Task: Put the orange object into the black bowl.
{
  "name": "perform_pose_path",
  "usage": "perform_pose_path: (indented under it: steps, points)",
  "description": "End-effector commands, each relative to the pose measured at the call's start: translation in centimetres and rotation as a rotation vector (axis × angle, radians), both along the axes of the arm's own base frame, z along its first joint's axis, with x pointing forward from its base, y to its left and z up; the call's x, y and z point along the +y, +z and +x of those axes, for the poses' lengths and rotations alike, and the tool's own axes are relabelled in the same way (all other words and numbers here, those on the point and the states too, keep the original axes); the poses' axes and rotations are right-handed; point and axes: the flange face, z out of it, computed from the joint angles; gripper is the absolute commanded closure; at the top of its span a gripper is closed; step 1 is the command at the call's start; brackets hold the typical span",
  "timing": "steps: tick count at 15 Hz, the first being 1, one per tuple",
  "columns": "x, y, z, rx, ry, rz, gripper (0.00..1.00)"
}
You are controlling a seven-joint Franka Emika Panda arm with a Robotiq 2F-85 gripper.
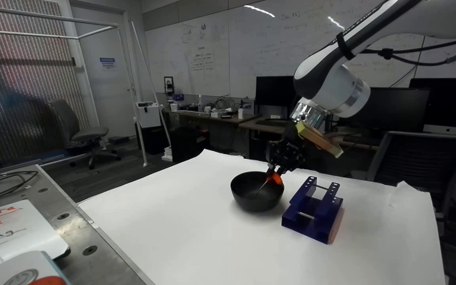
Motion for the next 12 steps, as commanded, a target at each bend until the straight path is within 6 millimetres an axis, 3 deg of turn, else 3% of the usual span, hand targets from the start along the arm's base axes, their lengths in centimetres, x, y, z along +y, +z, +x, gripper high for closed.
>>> perform_pose_path:
  steps: [1, 6, 12]
  points:
    - [-0.1, -0.3, 1.3, 0.012, 0.015, 0.064, 0.40]
    - [-0.6, -0.2, 1.8, 0.064, 0.024, 0.082, 0.02]
    - [-0.1, 5.0, 0.4, 0.276, 0.044, -0.016, 0.00]
